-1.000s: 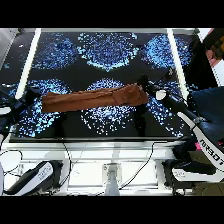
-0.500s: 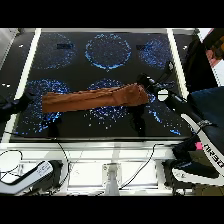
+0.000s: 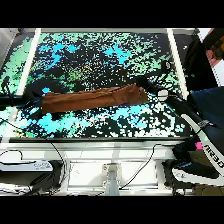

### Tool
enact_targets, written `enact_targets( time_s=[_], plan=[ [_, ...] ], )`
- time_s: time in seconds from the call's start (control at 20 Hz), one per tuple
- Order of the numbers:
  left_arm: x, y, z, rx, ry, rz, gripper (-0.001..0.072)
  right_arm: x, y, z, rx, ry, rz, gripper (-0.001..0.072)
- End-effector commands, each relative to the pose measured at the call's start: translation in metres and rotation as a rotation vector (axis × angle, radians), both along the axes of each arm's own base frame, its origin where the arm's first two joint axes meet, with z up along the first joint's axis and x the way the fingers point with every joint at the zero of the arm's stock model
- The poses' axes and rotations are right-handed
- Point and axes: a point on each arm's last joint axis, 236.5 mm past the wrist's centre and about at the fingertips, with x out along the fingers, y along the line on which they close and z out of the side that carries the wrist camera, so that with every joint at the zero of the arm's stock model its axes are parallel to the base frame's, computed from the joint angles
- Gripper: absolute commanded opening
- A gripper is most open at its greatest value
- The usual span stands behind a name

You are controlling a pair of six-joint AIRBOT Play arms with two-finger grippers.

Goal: Fold the clothes and pants, and hang the long-sleeved shirts on hangers.

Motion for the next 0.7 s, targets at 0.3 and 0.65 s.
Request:
enact_targets(
  time_s=[0.3, 0.65],
  plan=[
    [-0.014, 0.005, -0.029, 0.067, 0.057, -0.145, 0.0701, 0.000, 0.000, 0.001, -0.005, -0.003, 0.004, 0.0409],
    [0.000, -0.022, -0.043, -0.083, 0.016, -0.148, 0.0700, 0.000, 0.000, 0.001, -0.004, -0.003, 0.004, 0.0409]
  ],
)
